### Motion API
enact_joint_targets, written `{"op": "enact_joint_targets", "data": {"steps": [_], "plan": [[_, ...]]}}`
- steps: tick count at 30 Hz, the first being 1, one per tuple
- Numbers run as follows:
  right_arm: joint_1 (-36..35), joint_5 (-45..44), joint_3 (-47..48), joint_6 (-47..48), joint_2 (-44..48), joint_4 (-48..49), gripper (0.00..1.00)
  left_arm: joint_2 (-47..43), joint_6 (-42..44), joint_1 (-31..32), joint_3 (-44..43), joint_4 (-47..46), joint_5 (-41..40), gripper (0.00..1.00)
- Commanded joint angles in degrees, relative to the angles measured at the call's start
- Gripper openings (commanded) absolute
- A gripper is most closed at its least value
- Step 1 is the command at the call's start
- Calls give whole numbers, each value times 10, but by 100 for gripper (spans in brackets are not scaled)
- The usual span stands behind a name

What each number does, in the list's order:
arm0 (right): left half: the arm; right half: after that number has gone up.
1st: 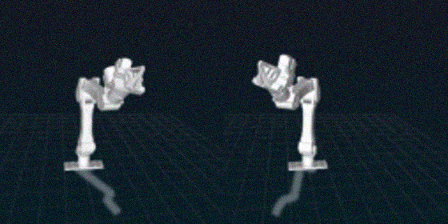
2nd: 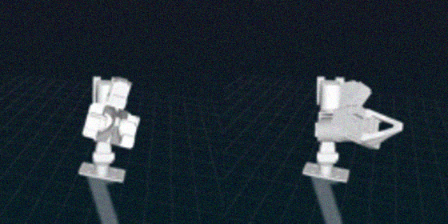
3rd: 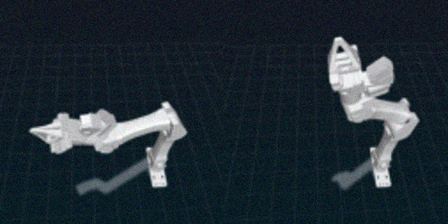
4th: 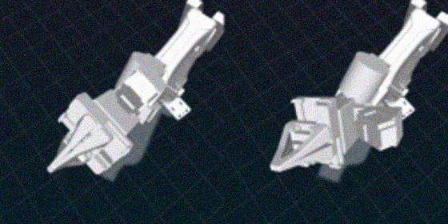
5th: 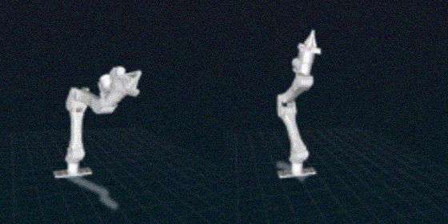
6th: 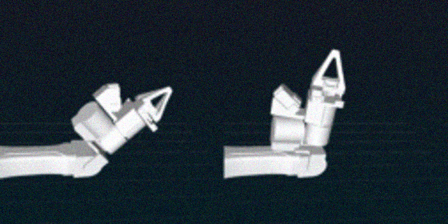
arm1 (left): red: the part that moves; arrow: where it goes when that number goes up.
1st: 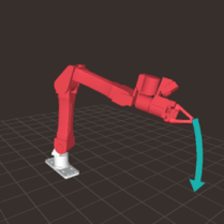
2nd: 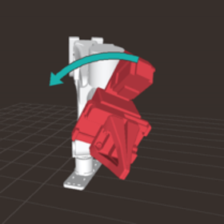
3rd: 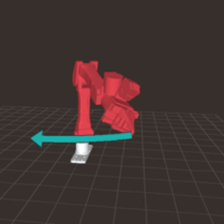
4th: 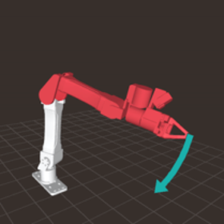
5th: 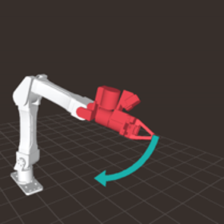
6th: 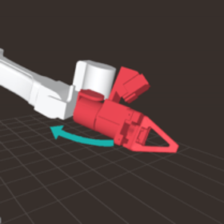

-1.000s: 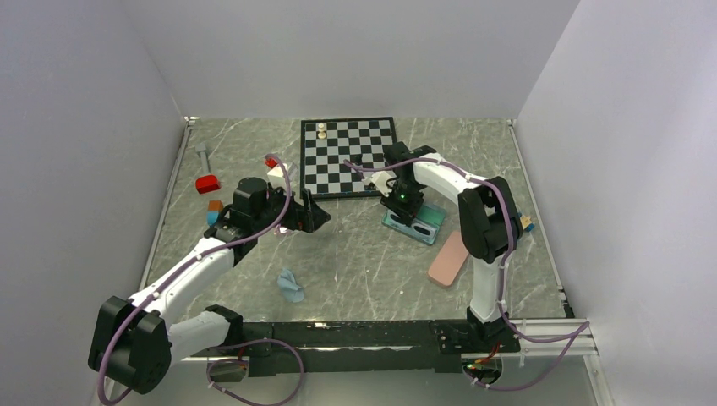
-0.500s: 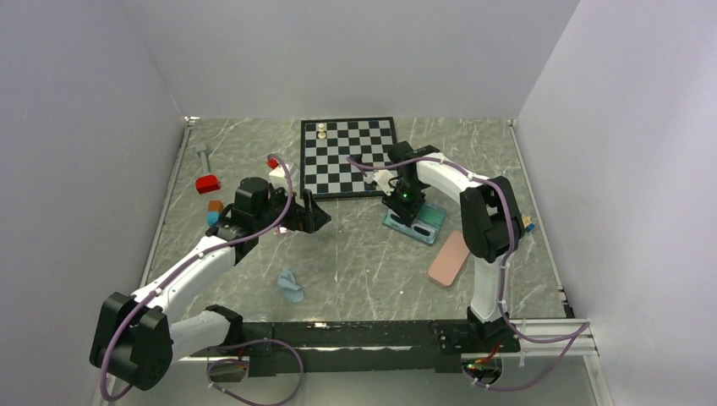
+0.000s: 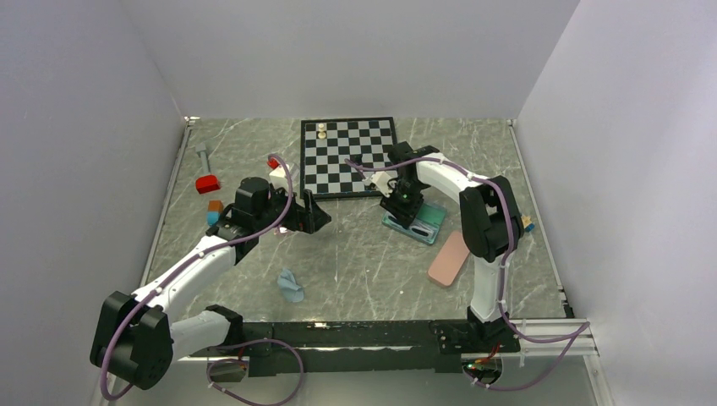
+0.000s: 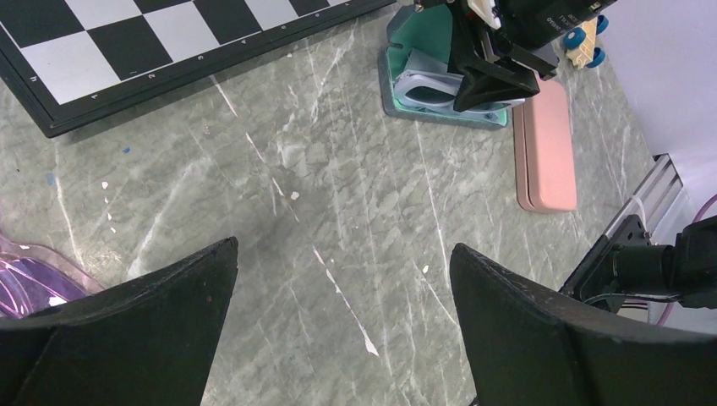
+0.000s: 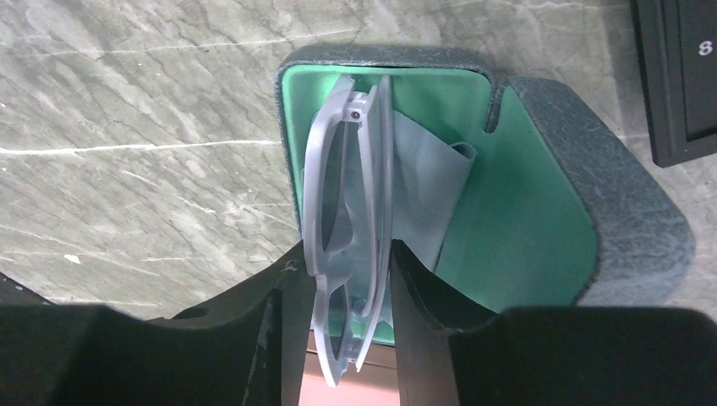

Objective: Organize the sunglasses

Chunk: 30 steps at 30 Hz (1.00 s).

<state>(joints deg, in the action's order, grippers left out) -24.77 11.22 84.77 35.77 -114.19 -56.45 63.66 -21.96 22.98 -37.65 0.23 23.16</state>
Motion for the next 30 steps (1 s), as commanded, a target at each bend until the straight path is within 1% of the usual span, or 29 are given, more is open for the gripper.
{"op": "enact_joint_targets", "data": {"steps": [1,5,10,11,12,13,14,22,30], "plan": [[1,32,9,27,-7,-20,39,-1,0,-2,-3,-24,16,99],[2,35,6,31,-8,-15,39,-2,0,-2,-1,-26,17,99],[2,8,9,12,-13,-6,42,2,0,-2,-4,-23,16,99],[3,2,8,10,-12,-1,52,2,1,-2,-4,-23,18,99],[3,0,6,10,-9,1,66,2,1,-2,-4,-24,20,99],[3,-4,6,8,-8,4,72,2,0,-2,-3,-25,20,99],[3,-6,7,5,-6,4,74,3,0,-2,-4,-25,19,99],[2,-22,7,-8,8,7,75,4,0,-2,-2,-27,22,99],[-5,-67,-9,-33,51,36,75,13,-5,-2,-1,-38,28,99]]}}
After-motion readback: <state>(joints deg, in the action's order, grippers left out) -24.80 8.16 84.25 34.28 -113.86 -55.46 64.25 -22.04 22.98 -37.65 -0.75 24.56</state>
